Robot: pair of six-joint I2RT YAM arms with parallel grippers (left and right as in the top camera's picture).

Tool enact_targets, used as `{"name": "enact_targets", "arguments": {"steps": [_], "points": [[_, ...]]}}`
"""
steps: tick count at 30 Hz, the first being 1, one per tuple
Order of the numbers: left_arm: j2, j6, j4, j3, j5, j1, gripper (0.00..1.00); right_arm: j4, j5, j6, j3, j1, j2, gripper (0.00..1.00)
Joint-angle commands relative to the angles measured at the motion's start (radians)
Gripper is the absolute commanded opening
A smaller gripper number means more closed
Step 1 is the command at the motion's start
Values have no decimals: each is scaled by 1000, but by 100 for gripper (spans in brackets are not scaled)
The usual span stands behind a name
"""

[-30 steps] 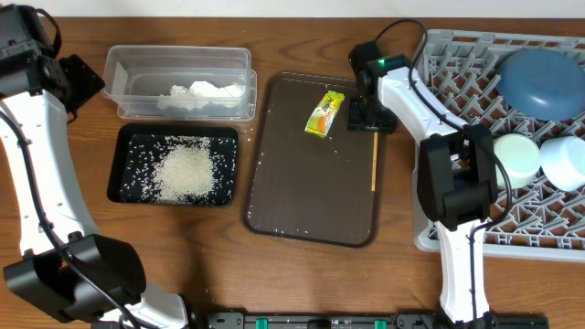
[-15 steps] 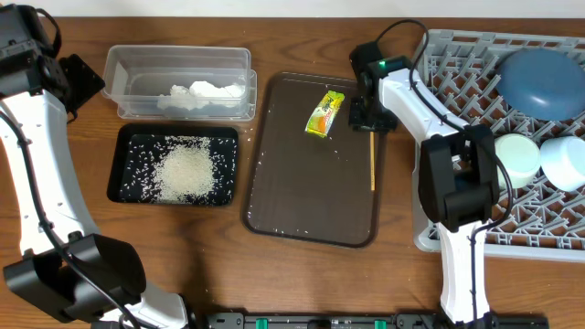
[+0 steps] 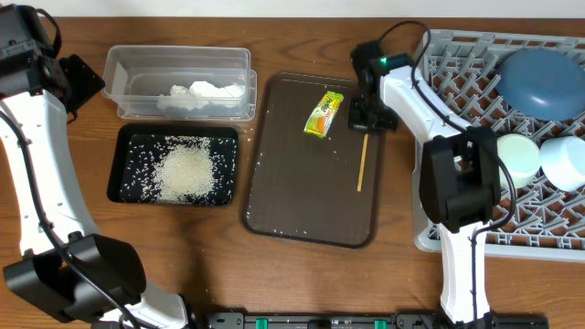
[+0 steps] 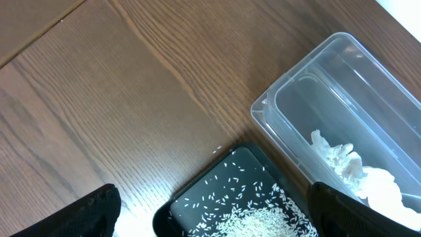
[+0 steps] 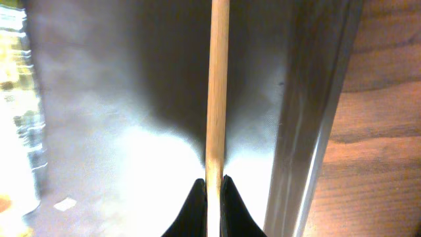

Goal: Sort waste into correct bins and load items into the dishwasher rack
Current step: 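Carry the wooden stick right and stand it in the rack's left side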

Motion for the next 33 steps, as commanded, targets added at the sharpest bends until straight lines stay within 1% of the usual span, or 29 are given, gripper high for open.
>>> {"name": "enact_targets", "arguments": {"steps": [1,4,7,10,12,14,17,20,24,27,28,29,31,33], "points": [[-3,-2,-2,3,-12,3,93,-47,-30,-59,121,-47,-66,1],[-3,-2,-2,3,-12,3,93,-110,-29,-140,203,-95,-127,1],[-3,-2,-2,3,-12,3,93,-154,-29,-212,247,-156,-188,1],[-3,-2,-2,3,-12,3,93,-160,-29,-288,253,-240,-256,1],[-3,-2,-2,3,-12,3,92,-159,-29,-304,253,-292,-280,1],[-3,-2,-2,3,-12,3,92,-161,-30,-310,253,-336,-288,1],[-3,-2,-2,3,-12,3,93,-158,-30,-358,244,-385,-281,1],[-3,-2,-2,3,-12,3,93,-137,-36,-427,215,-412,-273,1],[-3,-2,-2,3,-12,3,93,-92,-117,-551,154,-415,-265,1],[-3,-2,-2,3,-12,3,92,-58,-127,-558,105,-410,-264,3],[-3,-2,-2,3,-12,3,93,-42,-127,-558,85,-407,-264,4],[-3,-2,-2,3,-12,3,92,-27,-126,-558,68,-405,-264,8],[-3,-2,-2,3,-12,3,93,4,-127,-557,28,-401,-264,19],[-3,-2,-2,3,-12,3,93,32,-126,-543,-13,-399,-264,25]]}}
